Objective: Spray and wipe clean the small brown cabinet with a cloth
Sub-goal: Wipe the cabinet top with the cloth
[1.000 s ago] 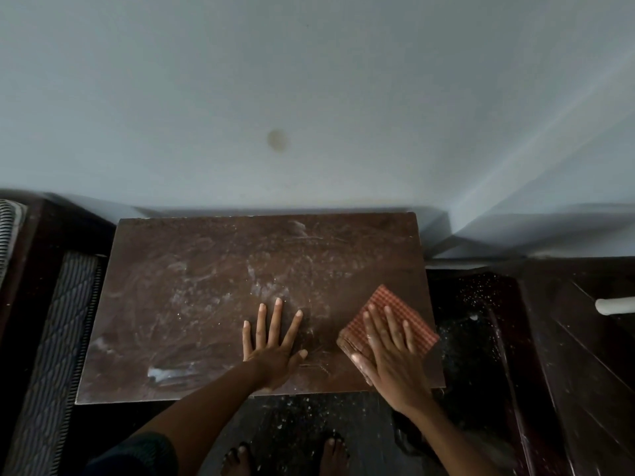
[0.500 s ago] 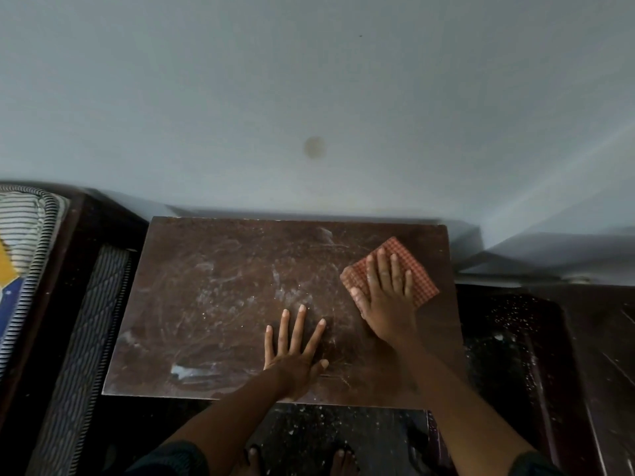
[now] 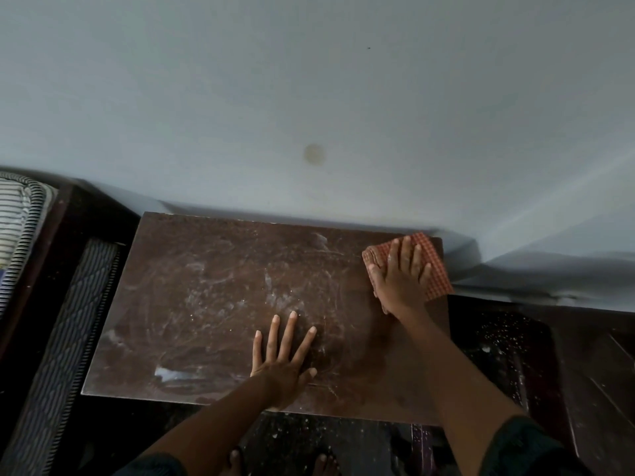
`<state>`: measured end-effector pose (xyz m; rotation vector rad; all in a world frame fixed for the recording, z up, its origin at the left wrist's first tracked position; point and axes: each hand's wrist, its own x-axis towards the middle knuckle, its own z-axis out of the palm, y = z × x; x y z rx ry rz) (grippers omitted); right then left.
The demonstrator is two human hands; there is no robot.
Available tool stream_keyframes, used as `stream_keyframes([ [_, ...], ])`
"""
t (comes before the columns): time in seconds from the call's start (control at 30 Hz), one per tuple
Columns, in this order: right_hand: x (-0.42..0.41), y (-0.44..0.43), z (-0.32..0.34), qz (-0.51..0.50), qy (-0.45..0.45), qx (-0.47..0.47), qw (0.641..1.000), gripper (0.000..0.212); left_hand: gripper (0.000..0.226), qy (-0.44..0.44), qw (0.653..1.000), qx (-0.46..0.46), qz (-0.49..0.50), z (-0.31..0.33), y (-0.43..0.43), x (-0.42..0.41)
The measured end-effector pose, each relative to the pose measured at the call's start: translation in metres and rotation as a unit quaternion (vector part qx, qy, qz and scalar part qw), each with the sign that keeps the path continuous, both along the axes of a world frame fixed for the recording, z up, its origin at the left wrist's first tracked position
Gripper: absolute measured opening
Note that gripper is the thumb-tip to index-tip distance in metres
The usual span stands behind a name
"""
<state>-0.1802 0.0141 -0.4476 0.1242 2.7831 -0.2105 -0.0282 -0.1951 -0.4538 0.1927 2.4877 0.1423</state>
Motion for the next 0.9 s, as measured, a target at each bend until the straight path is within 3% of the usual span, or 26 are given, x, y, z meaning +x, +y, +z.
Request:
stream_keyframes([
  [0.1, -0.004, -0.02, -0.005, 0.088, 0.008, -0.001, 0.996, 0.077, 0.066, -0.045, 0.998, 0.053, 0.004, 0.006, 0.002, -0.001],
  [0.23, 0.033, -0.015, -0.007, 0.189, 0.014, 0.001, 0.982, 0.084, 0.066, 0.037, 0.999, -0.031, 0.008, -0.002, -0.003, 0.001],
  [0.3, 0.046, 0.004, -0.006, 0.196, 0.006, 0.015, 0.98, 0.08, 0.062, 0.01, 0.998, -0.054, 0.016, 0.005, -0.004, -0.001],
  [0.5, 0.027, 0.054, -0.005, 0.058, 0.03, 0.003, 0.998, 0.087, 0.065, -0.043, 0.999, -0.001, 0.024, -0.004, -0.004, 0.0],
  [0.67, -0.028, 0.032, 0.004, -0.052, 0.021, -0.024, 0.998, 0.074, 0.063, -0.034, 0.999, 0.01, 0.019, 0.004, 0.0, -0.001],
  [0.73, -0.03, 0.018, 0.003, -0.02, 0.022, -0.014, 0.999, 0.069, 0.061, 0.024, 1.0, -0.012, -0.003, 0.005, -0.004, 0.0],
  [0.83, -0.011, 0.001, -0.002, 0.102, 0.037, -0.006, 0.994, 0.075, 0.064, -0.011, 0.999, -0.02, 0.027, 0.006, 0.0, -0.002],
  [0.9, 0.011, -0.005, -0.007, 0.165, 0.054, 0.002, 0.985, 0.08, 0.065, -0.006, 1.0, -0.023, -0.009, 0.003, -0.001, -0.003],
])
